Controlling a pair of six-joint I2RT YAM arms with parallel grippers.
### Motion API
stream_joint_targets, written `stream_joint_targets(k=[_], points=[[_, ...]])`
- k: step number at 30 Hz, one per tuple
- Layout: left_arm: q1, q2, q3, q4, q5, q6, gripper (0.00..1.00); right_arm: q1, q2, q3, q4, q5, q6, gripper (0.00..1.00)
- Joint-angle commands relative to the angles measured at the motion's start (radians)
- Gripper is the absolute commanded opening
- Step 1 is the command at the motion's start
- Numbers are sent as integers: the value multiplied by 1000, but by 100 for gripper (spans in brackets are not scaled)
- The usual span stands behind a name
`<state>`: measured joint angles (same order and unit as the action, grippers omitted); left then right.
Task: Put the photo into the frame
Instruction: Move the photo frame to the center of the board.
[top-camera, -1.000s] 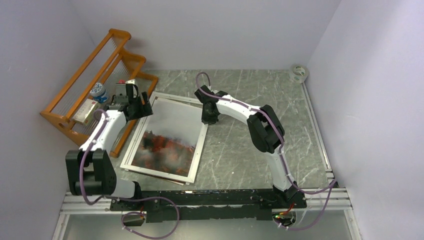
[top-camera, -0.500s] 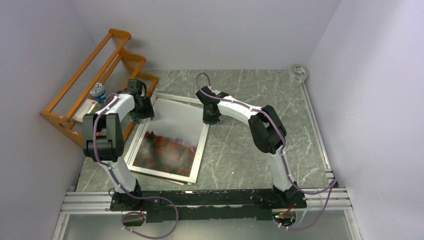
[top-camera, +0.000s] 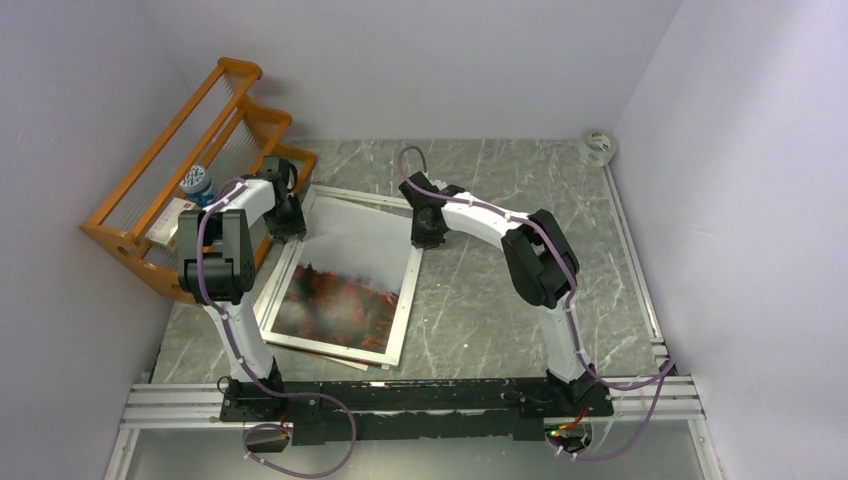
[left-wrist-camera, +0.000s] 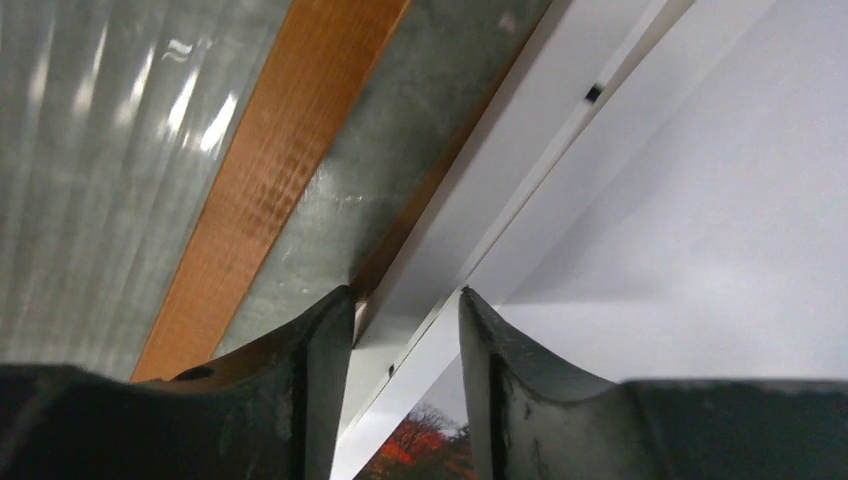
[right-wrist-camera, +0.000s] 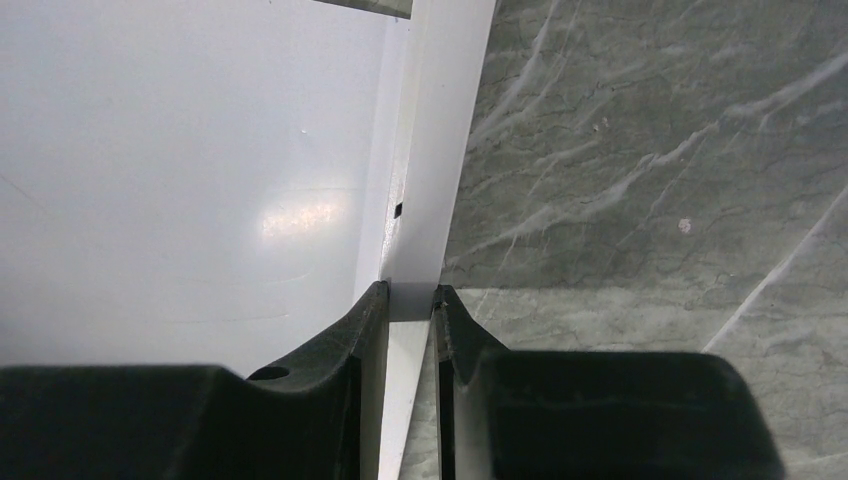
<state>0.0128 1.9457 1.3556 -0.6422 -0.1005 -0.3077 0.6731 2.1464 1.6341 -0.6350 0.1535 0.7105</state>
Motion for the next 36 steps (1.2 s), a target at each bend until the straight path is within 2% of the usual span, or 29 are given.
stream_joint_targets(k=[1, 4, 7, 9, 19, 29, 36], points=[[7, 37, 66, -12, 30, 12, 43, -7, -37, -21, -7, 4, -34, 6], [6, 23, 56, -5, 43, 20, 30, -6, -50, -33, 15, -26, -29, 6], [7, 5, 76, -32, 26, 31, 7, -5, -67, -41, 42, -62, -27, 5], [7, -15, 87, -41, 20, 41, 3, -5, -81, -46, 55, -87, -26, 2], [3, -123, 111, -71, 53, 68, 3, -4, -152, -67, 94, -110, 7, 0], [-7, -152, 105, -80, 169, 79, 2, -24, -227, -156, 107, -21, 26, 0], [-70, -114, 195, -203, 309, 68, 3, -99, -274, -234, 109, -19, -31, 0]])
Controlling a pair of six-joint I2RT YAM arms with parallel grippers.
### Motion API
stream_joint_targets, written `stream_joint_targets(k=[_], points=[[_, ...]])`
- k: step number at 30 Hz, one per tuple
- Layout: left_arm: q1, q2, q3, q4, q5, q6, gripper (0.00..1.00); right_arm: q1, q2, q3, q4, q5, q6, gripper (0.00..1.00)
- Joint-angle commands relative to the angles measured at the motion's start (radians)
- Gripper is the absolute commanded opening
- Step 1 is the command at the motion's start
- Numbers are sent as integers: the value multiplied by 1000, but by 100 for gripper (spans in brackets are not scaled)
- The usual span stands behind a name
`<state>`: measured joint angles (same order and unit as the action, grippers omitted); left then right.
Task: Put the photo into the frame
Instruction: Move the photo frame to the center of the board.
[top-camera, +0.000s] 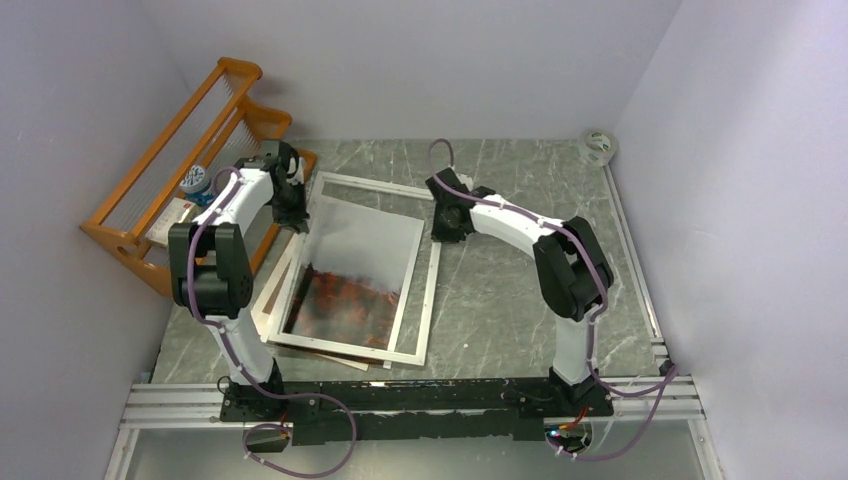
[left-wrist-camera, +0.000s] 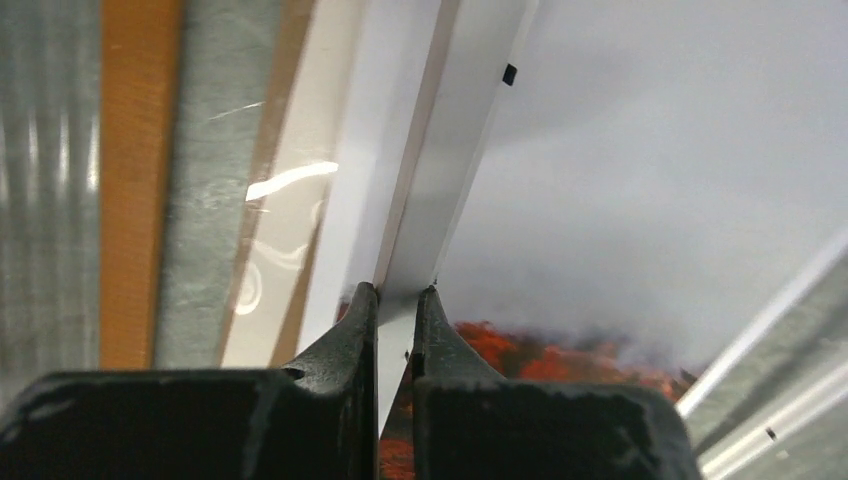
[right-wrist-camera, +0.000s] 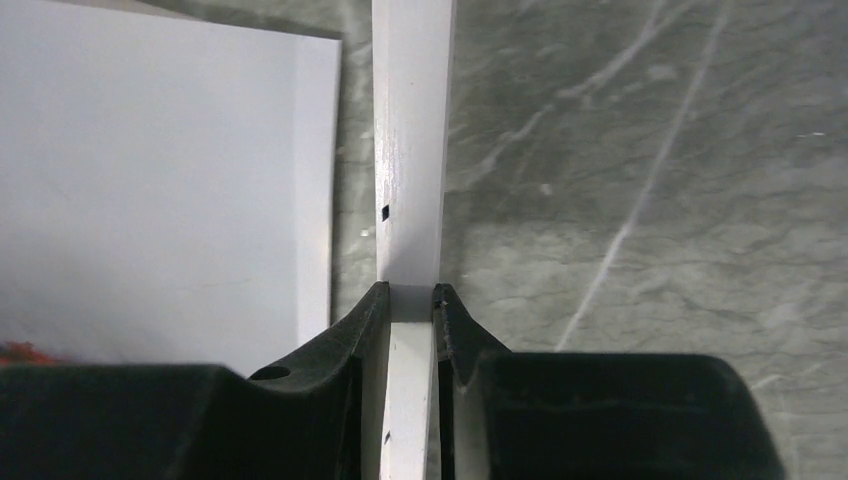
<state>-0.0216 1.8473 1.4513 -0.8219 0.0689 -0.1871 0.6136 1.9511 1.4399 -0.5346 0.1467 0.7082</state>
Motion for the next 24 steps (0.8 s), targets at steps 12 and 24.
stream_joint_targets(k=[12, 24], points=[[-208, 87, 55, 75, 257, -190, 3, -265, -148, -212, 86, -13, -243, 2], [-269, 229, 107, 158, 433, -238, 3, -465, -122, -205, 148, 41, -444, 9]])
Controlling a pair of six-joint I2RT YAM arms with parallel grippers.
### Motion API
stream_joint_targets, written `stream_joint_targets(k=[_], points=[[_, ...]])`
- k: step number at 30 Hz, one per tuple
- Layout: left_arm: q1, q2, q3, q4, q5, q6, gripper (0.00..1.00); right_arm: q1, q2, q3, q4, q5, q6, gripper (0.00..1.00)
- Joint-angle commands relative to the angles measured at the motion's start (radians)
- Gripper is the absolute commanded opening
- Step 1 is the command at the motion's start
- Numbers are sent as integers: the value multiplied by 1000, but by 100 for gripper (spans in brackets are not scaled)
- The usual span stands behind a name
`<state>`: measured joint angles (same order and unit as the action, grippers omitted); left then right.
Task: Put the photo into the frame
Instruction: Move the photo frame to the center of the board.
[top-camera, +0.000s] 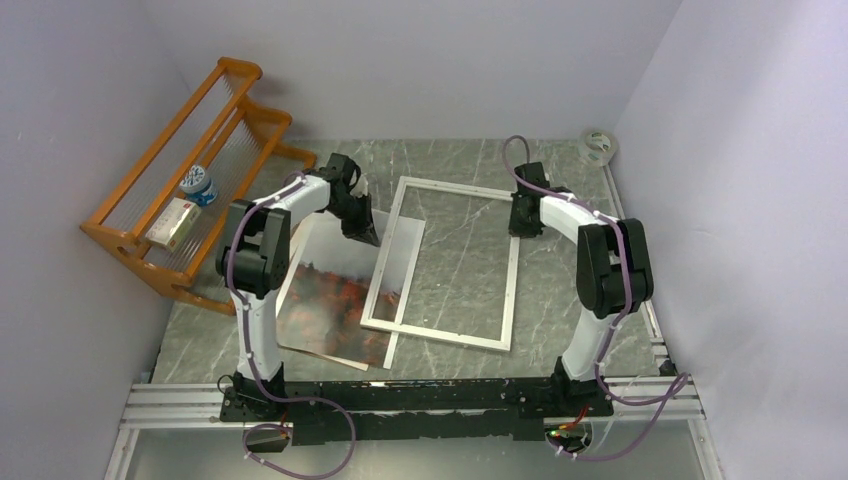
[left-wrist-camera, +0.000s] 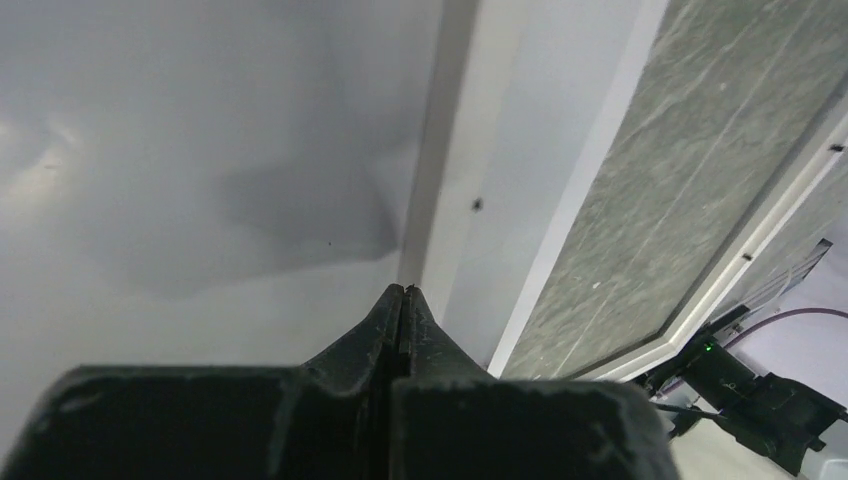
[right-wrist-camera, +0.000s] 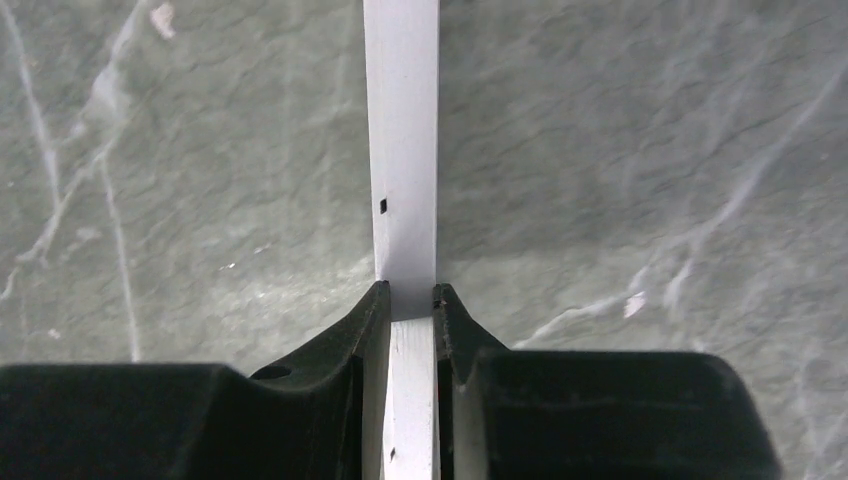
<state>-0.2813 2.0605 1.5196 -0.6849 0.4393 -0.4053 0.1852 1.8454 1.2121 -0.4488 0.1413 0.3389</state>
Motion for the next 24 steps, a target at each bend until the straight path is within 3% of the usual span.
stream_joint_targets(k=[1, 7, 11, 24], points=[[-10, 12, 37, 15, 47, -18, 4, -44, -14, 27, 61, 40, -73, 12], [-8, -40, 7, 4, -45, -1, 26, -49, -58, 35, 27, -7, 18, 43], [-8, -72, -24, 21, -68, 6, 31, -45, -108, 0, -28, 3, 97, 56], [-5, -149, -146, 88, -143, 10, 30, 0, -229, -256, -125, -29, 182, 58]])
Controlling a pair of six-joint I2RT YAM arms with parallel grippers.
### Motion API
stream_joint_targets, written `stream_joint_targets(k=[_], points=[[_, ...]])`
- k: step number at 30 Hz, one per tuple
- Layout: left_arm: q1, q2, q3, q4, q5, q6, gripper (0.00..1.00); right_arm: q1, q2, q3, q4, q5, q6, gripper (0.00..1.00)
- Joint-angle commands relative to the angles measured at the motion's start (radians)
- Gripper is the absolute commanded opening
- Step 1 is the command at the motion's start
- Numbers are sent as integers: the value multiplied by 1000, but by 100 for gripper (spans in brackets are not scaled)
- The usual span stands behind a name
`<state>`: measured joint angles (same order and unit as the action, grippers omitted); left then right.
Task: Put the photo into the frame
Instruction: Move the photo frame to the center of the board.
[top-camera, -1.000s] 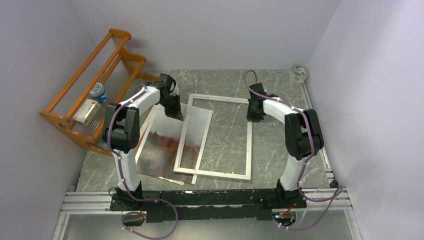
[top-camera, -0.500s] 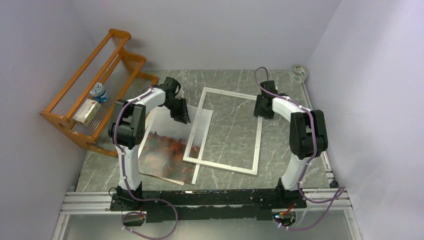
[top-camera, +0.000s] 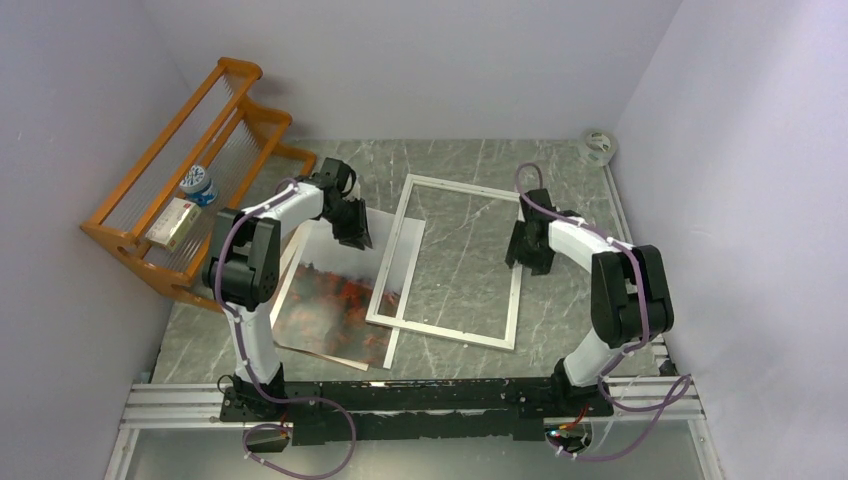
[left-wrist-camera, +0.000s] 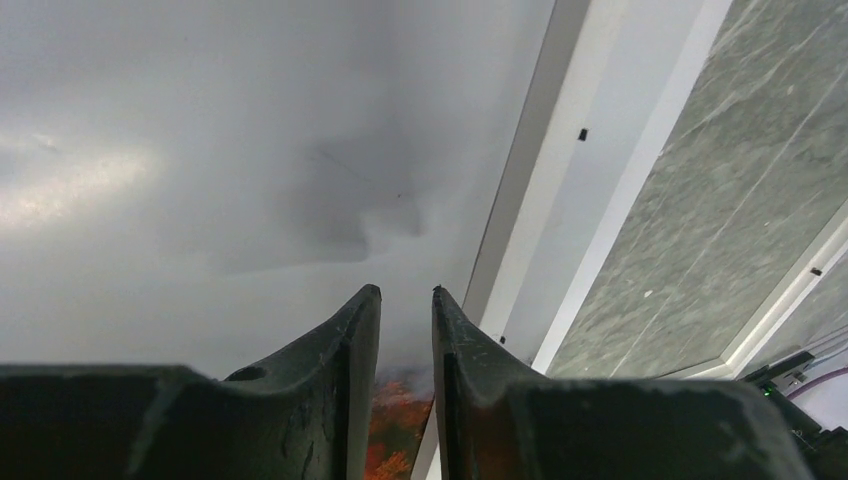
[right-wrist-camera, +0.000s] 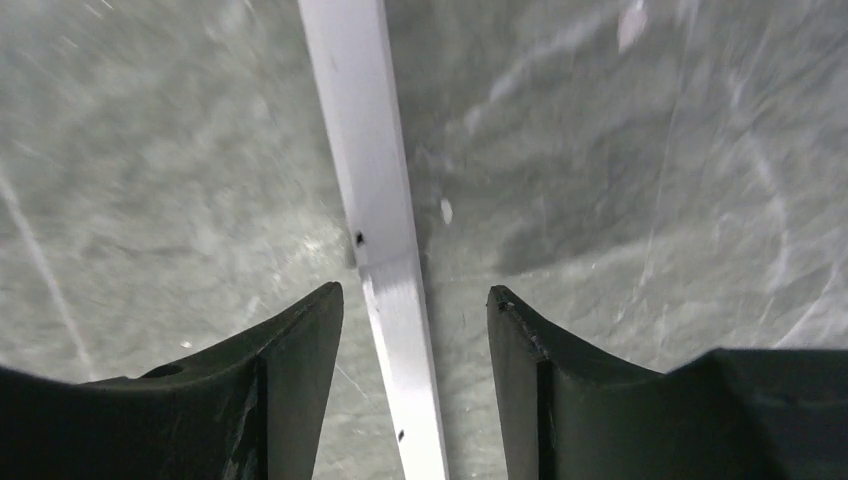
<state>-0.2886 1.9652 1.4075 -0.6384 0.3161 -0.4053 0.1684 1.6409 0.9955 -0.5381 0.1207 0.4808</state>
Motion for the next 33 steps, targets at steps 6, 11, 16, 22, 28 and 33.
stream_joint_targets(k=[6, 11, 16, 22, 28, 33], points=[[9, -53, -63, 46, -38, 16, 29, 28, 8, -49, -19, 17, 56, 38], [21, -43, -80, 43, -63, 11, 26, 25, 42, -10, -6, 69, 0, 22], [32, -20, -73, 10, -93, 10, 24, 11, 99, 62, 39, 107, -117, 18], [53, -18, -74, -18, -124, 7, 22, -27, 168, 135, 81, 41, -210, 24], [60, -47, -73, -19, -97, 19, 26, -27, 113, 130, -12, 17, -133, 52], [60, -49, -72, -17, -77, 22, 27, -26, 25, 45, -58, -10, -108, 52]])
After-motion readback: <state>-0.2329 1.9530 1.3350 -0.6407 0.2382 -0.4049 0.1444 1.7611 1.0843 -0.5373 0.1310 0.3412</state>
